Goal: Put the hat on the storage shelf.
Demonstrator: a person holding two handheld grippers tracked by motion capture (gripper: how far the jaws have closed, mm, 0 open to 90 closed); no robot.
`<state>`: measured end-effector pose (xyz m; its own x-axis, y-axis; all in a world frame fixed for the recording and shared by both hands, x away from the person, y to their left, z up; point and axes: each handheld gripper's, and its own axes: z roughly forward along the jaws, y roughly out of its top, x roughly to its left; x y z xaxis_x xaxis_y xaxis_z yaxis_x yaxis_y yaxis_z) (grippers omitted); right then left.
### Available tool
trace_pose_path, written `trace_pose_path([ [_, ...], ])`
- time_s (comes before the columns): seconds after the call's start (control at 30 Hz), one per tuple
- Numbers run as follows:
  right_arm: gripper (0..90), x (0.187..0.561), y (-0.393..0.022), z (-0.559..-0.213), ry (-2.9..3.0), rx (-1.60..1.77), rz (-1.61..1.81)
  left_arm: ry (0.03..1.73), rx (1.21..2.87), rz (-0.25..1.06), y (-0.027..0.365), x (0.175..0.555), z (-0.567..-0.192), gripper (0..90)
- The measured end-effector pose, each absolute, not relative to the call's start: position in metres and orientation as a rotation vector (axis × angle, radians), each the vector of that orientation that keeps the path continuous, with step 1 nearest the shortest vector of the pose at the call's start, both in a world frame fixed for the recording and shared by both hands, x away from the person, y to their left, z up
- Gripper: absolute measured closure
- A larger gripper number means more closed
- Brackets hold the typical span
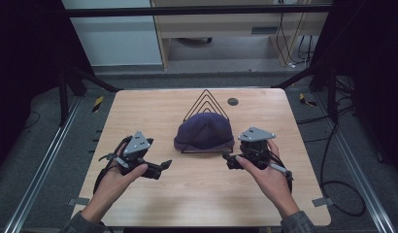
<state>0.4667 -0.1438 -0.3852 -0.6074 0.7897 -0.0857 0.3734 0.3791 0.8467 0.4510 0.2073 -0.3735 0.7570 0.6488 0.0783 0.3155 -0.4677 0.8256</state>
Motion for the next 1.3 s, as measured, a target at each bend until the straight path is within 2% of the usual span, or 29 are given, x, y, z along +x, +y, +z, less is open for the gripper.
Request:
trace_pose_path([
  [0.47,9.2,0.474,-0.118,-0.390,2.208,0.973,1.127,0.771,2.104,0.543,0.242,0.440,-0.399,3.6],
  [0.57,13.3,0.475,-0.112,-0.393,2.225,0.963,1.128,0.790,2.105,0.542,0.250,0.439,-0.405,3.7],
  [1.3,12.4,0.486,-0.079,-0.419,2.329,0.921,1.091,0.864,2.160,0.577,0.286,0.432,-0.441,4.0],
])
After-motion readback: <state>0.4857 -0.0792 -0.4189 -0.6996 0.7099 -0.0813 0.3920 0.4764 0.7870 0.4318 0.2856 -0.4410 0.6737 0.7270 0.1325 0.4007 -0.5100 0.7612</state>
